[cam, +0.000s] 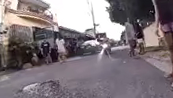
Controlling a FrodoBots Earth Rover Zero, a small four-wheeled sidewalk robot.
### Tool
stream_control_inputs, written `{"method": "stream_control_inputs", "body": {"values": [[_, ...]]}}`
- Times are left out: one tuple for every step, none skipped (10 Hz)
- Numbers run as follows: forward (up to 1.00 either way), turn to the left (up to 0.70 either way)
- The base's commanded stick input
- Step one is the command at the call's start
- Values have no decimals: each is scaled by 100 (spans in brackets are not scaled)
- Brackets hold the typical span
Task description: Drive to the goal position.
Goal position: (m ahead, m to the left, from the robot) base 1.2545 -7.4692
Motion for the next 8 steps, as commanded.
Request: {"method": "stream_control_inputs", "body": {"values": [[70,0],[70,0],[70,0],[70,0],[70,-2],[70,-15],[70,-29],[70,-19]]}}
